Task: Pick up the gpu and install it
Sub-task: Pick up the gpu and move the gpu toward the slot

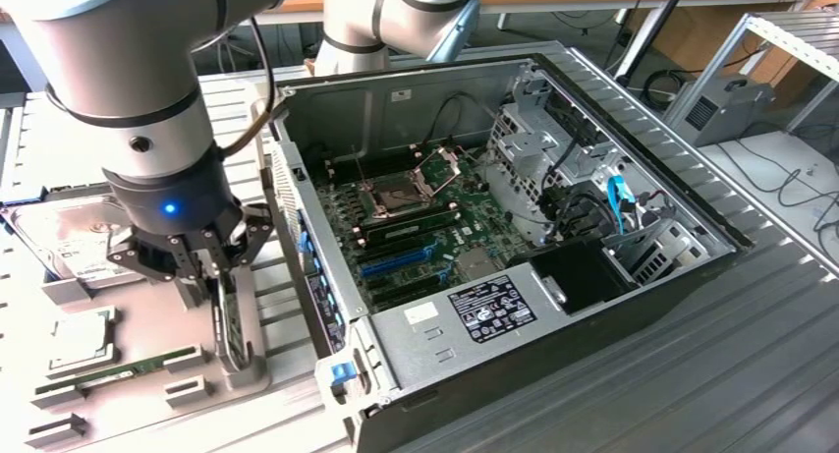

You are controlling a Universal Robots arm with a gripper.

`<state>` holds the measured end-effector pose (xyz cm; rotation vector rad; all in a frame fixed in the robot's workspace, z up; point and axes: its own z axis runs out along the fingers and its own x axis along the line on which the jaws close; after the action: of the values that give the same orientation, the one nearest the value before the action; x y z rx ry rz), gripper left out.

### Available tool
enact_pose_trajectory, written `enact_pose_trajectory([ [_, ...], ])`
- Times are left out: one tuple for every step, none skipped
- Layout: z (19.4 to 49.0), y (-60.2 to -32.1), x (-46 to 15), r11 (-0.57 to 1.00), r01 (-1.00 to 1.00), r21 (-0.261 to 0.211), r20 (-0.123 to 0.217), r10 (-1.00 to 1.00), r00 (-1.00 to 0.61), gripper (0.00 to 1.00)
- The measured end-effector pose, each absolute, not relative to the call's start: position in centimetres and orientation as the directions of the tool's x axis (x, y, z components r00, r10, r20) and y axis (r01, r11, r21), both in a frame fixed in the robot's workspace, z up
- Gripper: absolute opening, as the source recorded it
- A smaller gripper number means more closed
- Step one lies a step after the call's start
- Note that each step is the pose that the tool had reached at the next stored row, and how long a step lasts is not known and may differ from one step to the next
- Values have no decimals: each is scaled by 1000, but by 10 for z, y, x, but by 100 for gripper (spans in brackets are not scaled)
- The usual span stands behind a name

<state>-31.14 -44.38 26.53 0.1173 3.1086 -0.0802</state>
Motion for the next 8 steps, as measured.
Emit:
enact_pose_trajectory([
  [266, -444, -311, 996, 76, -50, -32, 75, -997, 26],
  [267, -444, -311, 996, 76, -50, -32, 75, -997, 26],
  [268, -444, -311, 996, 76, -50, -32, 75, -997, 26],
  [269, -444, -311, 996, 76, -50, -32, 75, -997, 26],
  [269, -444, -311, 996, 76, -50, -32, 75, -997, 26],
  [270, -444, -311, 996, 76, -50, -32, 75, -997, 26],
  [271, -444, -311, 996, 76, -50, -32, 75, -997, 26],
  [272, -444, -311, 996, 76, -50, -32, 75, -997, 26],
])
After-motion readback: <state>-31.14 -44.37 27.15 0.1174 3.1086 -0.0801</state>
